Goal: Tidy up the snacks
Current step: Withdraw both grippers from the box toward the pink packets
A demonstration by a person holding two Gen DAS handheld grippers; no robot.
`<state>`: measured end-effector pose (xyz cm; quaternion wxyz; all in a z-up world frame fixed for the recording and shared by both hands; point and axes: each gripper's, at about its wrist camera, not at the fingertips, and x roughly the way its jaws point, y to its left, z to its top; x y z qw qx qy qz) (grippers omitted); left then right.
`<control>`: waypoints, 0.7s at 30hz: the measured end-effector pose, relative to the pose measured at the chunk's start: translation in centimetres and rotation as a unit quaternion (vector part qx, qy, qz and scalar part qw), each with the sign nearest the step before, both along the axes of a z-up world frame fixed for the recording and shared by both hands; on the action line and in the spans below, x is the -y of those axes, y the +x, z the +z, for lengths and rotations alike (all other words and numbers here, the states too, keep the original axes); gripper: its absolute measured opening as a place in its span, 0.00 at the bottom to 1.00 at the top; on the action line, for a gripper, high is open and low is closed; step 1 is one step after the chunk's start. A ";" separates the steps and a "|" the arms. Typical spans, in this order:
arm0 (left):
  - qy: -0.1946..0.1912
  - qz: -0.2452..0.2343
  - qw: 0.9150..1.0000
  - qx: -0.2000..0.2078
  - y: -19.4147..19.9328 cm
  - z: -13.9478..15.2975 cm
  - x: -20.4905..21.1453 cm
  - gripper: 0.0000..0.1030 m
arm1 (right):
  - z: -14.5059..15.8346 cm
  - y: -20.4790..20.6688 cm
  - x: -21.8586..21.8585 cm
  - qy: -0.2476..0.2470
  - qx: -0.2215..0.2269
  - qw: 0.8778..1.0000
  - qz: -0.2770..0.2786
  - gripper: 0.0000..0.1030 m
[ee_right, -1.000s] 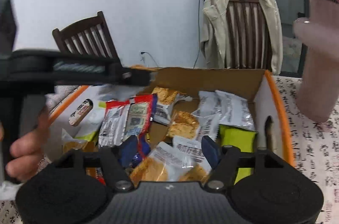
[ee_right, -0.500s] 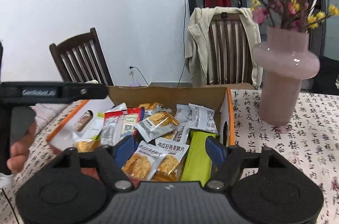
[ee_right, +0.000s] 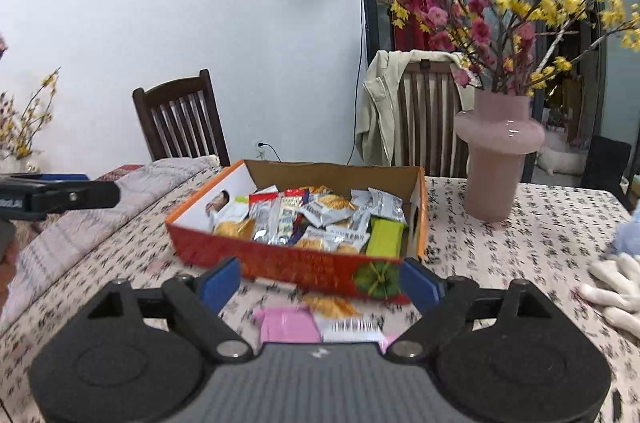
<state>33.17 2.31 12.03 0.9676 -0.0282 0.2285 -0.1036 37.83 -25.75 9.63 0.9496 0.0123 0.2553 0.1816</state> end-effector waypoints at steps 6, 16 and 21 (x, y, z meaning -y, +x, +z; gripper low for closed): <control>-0.009 0.019 1.000 0.007 -7.4 -1.8 0.3 1.00 | -0.5 -6.8 0.6 -0.016 0.015 1.000 -0.005 0.87; -0.015 0.042 0.999 -0.021 -16.7 -6.3 1.7 1.00 | -3.6 -17.4 2.2 0.018 0.035 0.999 -0.006 0.88; -0.016 0.048 0.997 -0.049 -19.4 -8.9 2.4 1.00 | -5.6 -20.5 2.7 0.013 0.024 1.000 -0.008 0.89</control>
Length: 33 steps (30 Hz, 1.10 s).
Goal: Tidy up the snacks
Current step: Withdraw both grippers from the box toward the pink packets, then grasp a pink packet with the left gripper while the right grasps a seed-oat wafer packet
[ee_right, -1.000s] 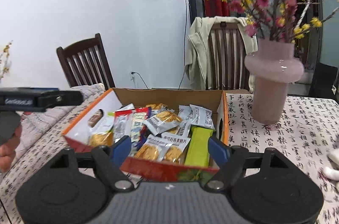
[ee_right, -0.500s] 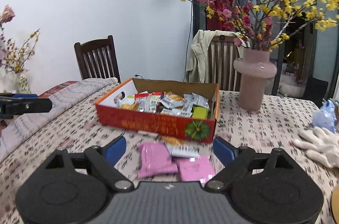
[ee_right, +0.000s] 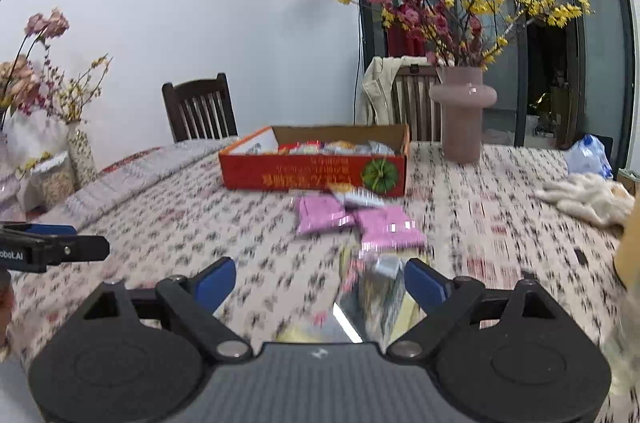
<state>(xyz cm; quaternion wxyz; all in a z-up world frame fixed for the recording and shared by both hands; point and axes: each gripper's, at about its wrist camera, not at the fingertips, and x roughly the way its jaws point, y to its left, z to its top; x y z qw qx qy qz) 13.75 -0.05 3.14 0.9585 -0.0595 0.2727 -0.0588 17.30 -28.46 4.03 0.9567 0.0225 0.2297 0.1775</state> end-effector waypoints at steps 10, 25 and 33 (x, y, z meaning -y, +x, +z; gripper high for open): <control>-0.011 0.002 0.999 -0.036 -0.5 -1.9 0.3 1.00 | -3.5 -2.7 1.3 0.009 -0.039 0.999 -0.007 0.89; -0.021 -0.011 0.998 -0.060 4.4 -1.5 1.2 1.00 | -3.5 0.8 1.7 0.022 -0.049 0.999 -0.008 0.89; -0.012 -0.041 0.998 -0.050 9.6 -0.3 2.7 1.00 | -1.1 9.3 1.8 0.022 -0.043 0.999 -0.004 0.88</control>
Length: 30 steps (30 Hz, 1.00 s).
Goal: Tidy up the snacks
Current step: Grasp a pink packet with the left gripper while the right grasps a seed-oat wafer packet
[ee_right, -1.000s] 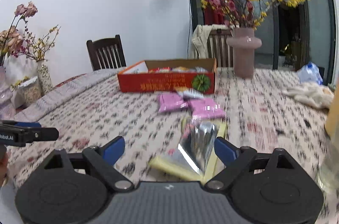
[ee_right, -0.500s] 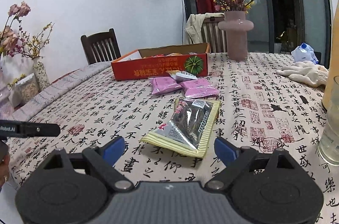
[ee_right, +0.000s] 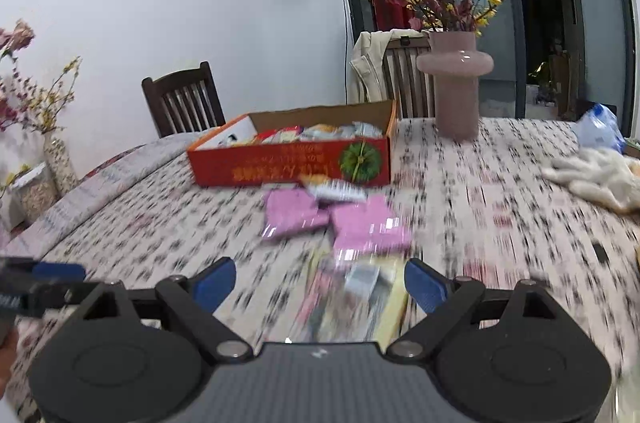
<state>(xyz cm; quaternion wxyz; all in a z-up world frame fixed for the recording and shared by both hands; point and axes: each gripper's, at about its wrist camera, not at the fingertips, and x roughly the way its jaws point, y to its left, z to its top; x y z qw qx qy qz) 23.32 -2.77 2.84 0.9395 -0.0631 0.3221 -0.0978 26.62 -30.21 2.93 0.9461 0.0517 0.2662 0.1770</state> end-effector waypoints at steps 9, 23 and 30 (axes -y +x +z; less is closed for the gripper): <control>0.005 -0.011 1.000 -0.016 6.9 0.8 0.4 1.00 | -1.5 16.1 -2.5 0.036 -0.077 0.996 0.009 0.83; 0.003 -0.006 0.999 -0.054 18.0 -1.3 5.7 0.98 | -3.5 20.2 -2.7 0.029 -0.064 0.997 -0.011 0.53; 0.059 -0.001 0.996 -0.063 23.0 -4.5 10.3 0.82 | -2.5 16.6 1.5 0.041 -0.032 0.996 -0.068 0.53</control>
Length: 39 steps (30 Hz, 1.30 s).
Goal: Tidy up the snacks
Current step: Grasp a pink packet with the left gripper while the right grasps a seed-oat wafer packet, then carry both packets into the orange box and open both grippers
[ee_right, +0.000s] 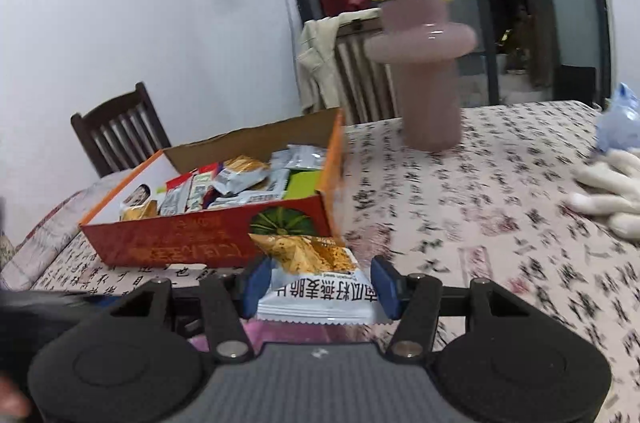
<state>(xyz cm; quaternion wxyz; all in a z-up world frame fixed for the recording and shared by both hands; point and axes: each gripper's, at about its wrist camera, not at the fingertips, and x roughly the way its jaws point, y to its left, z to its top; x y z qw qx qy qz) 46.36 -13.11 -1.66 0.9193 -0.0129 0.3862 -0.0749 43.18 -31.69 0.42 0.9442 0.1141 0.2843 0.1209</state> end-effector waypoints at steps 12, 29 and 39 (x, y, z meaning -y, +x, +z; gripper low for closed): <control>0.048 -0.033 0.998 0.034 -3.1 0.4 1.1 0.59 | -0.7 -1.6 1.9 0.022 0.016 1.000 0.002 0.53; -0.009 0.017 0.992 0.128 -18.4 7.5 -9.5 0.59 | 2.0 -5.9 -1.9 0.028 0.043 0.997 0.061 0.53; -0.033 0.035 0.989 0.138 -25.2 7.0 -14.1 0.59 | 3.9 -17.2 -5.3 -0.028 0.076 0.991 0.105 0.53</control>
